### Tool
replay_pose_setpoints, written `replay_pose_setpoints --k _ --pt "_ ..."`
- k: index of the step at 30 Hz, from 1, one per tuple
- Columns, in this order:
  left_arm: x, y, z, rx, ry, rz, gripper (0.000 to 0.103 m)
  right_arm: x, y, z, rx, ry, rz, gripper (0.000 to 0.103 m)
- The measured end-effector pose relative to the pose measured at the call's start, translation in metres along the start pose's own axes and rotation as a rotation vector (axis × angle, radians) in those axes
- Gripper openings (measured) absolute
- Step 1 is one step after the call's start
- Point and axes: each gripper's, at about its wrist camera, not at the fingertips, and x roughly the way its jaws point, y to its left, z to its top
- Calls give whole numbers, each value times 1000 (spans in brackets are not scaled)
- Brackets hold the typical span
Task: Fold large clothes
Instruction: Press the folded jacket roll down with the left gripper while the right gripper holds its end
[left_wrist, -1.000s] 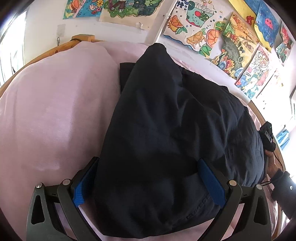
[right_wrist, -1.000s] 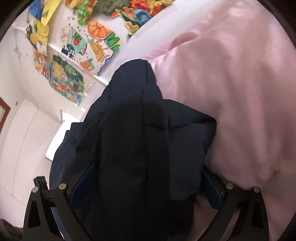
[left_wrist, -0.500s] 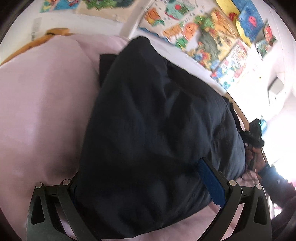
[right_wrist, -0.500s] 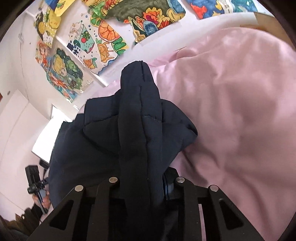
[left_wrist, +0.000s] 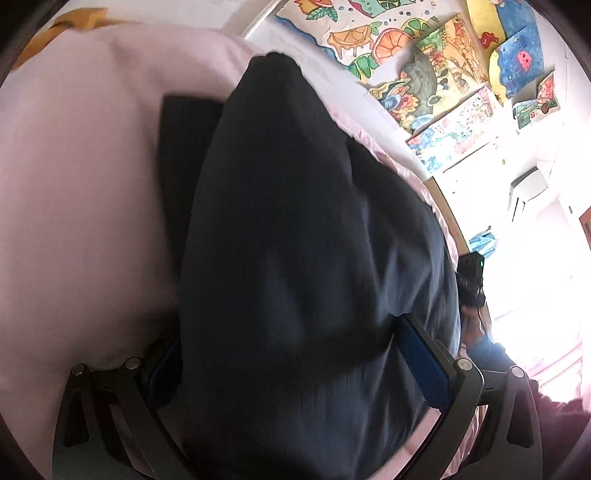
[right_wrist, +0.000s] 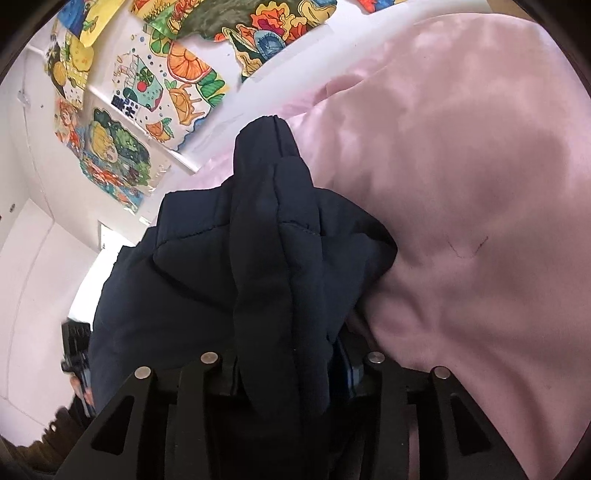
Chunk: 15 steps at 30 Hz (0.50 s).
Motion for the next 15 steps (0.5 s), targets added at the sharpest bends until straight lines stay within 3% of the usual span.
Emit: replay_pose_setpoints --k 8,12,15 --pt "39 17 45 -37 70 58 102 7 -7 2 31 7 34 51" --pt "36 18 39 -27 51 86 101 14 -12 5 60 11 58 60" --pt "30 13 31 -9 22 128 93 15 -10 5 59 14 64 62"
